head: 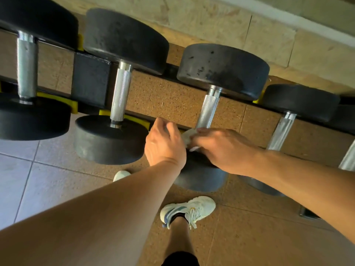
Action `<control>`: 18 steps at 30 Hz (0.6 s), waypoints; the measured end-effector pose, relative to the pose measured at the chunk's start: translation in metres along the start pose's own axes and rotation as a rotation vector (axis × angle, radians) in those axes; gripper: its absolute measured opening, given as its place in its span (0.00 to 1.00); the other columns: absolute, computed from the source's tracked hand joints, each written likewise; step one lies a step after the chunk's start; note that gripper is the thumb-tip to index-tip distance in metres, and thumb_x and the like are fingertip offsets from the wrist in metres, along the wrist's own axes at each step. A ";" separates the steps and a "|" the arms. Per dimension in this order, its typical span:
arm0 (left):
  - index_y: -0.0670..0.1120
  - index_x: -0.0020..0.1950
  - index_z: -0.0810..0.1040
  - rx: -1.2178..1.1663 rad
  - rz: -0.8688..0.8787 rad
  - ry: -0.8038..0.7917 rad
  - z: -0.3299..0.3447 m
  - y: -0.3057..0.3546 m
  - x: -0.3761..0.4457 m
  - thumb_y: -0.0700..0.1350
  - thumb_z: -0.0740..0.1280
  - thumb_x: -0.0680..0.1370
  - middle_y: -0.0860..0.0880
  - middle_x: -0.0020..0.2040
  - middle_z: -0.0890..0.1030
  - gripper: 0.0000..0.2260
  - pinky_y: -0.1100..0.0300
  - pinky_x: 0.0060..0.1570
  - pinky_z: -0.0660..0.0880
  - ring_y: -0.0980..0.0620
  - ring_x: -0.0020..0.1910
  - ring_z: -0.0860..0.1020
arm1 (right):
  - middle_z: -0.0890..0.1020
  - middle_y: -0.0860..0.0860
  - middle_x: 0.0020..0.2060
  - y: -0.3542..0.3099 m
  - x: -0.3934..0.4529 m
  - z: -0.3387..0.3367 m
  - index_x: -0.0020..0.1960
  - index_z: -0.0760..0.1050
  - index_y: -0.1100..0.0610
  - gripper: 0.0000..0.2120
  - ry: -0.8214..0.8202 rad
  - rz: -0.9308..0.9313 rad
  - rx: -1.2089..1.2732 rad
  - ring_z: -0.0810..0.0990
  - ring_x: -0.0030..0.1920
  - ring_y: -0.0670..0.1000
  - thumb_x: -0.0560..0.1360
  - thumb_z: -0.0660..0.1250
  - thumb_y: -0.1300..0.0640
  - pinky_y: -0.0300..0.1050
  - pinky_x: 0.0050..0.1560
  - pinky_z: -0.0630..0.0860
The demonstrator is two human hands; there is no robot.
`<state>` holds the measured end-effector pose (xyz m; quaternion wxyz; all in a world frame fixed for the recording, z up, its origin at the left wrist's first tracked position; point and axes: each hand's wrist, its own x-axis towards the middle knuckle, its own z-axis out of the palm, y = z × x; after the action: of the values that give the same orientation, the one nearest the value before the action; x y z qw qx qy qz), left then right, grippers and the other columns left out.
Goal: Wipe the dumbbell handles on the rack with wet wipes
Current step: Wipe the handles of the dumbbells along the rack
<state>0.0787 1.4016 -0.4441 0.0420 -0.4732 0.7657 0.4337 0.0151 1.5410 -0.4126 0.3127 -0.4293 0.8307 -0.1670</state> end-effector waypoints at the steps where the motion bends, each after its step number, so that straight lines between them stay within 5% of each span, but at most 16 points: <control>1: 0.48 0.42 0.72 0.002 0.010 -0.001 -0.001 0.001 0.000 0.48 0.55 0.80 0.49 0.36 0.75 0.10 0.55 0.41 0.63 0.47 0.37 0.70 | 0.82 0.40 0.42 -0.004 0.000 -0.008 0.57 0.80 0.46 0.13 0.000 0.097 0.158 0.82 0.44 0.41 0.80 0.63 0.61 0.35 0.40 0.74; 3: 0.50 0.41 0.71 0.012 0.048 -0.023 -0.002 0.002 -0.002 0.49 0.56 0.80 0.52 0.35 0.73 0.10 0.56 0.40 0.63 0.50 0.35 0.70 | 0.81 0.42 0.37 -0.008 -0.003 -0.016 0.58 0.78 0.44 0.09 0.118 0.273 0.467 0.79 0.34 0.43 0.82 0.62 0.54 0.39 0.31 0.71; 5: 0.50 0.42 0.71 0.023 0.127 -0.063 -0.002 0.002 -0.002 0.52 0.55 0.81 0.53 0.36 0.74 0.11 0.56 0.40 0.63 0.50 0.36 0.71 | 0.83 0.49 0.40 -0.010 -0.009 -0.019 0.56 0.76 0.47 0.05 0.283 0.462 0.770 0.83 0.40 0.51 0.80 0.65 0.50 0.53 0.39 0.79; 7: 0.51 0.42 0.71 0.066 0.236 -0.109 -0.003 0.002 -0.002 0.54 0.54 0.82 0.54 0.36 0.74 0.13 0.56 0.39 0.62 0.51 0.37 0.71 | 0.85 0.49 0.43 -0.007 -0.010 -0.013 0.51 0.79 0.49 0.04 0.357 0.629 1.043 0.85 0.45 0.52 0.77 0.70 0.50 0.56 0.48 0.81; 13: 0.55 0.36 0.69 0.141 0.297 -0.158 0.000 0.000 0.000 0.58 0.56 0.80 0.55 0.34 0.74 0.14 0.58 0.36 0.63 0.53 0.36 0.73 | 0.84 0.42 0.45 0.003 0.011 0.017 0.51 0.80 0.47 0.09 0.731 1.006 0.951 0.83 0.46 0.43 0.73 0.75 0.47 0.35 0.36 0.78; 16: 0.54 0.37 0.71 0.142 0.283 -0.154 0.001 0.000 0.001 0.58 0.56 0.80 0.53 0.34 0.77 0.15 0.57 0.36 0.65 0.52 0.36 0.74 | 0.81 0.40 0.50 -0.003 0.016 0.024 0.55 0.77 0.45 0.16 0.825 1.121 0.916 0.80 0.50 0.43 0.71 0.76 0.44 0.36 0.40 0.75; 18: 0.52 0.37 0.71 0.161 0.280 -0.147 0.001 -0.001 0.001 0.59 0.56 0.80 0.52 0.34 0.77 0.16 0.56 0.36 0.67 0.50 0.36 0.75 | 0.83 0.42 0.48 -0.007 0.019 0.027 0.53 0.81 0.46 0.07 0.800 1.109 1.084 0.81 0.51 0.45 0.76 0.72 0.46 0.37 0.42 0.74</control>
<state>0.0784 1.4012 -0.4453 0.0750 -0.3241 0.8512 0.4059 0.0289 1.5218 -0.4362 0.1950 0.3357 0.7733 -0.5012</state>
